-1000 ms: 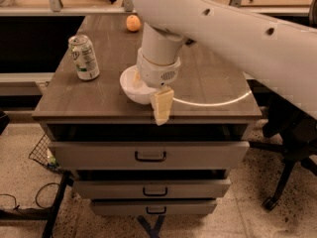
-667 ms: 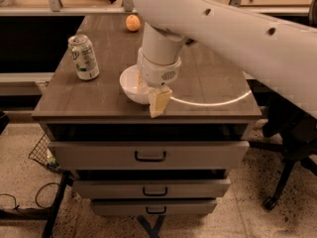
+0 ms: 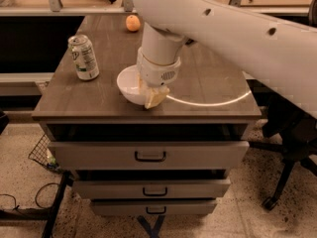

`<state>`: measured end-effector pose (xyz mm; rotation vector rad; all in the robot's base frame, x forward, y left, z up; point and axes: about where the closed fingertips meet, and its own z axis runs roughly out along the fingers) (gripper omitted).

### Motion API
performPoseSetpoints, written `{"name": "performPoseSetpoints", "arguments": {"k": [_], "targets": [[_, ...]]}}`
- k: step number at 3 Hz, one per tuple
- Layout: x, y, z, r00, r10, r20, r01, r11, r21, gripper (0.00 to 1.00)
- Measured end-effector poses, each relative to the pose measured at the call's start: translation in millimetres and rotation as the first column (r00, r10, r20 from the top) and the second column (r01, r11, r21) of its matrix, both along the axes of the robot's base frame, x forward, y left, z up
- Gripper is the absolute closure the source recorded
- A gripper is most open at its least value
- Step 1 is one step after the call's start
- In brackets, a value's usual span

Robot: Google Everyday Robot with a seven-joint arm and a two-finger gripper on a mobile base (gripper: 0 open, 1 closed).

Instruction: Move white bowl near orange

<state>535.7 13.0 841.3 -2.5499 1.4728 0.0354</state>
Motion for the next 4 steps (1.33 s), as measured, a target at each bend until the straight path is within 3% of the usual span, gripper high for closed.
{"name": "performPoseSetpoints", "arguments": {"k": [2, 3, 4], "targets": [[-0.1, 0.4, -0.1, 1.0, 0.001, 0.001, -0.001, 1.0, 0.0, 1.0], [15.3, 3.5, 8.7, 0.9988, 0.01, 0.047, -0.011, 1.0, 0.008, 1.0], [47.4, -9.1, 37.9, 0.9926, 0.033, 0.117, -0.027, 0.999, -0.045, 1.0]]}}
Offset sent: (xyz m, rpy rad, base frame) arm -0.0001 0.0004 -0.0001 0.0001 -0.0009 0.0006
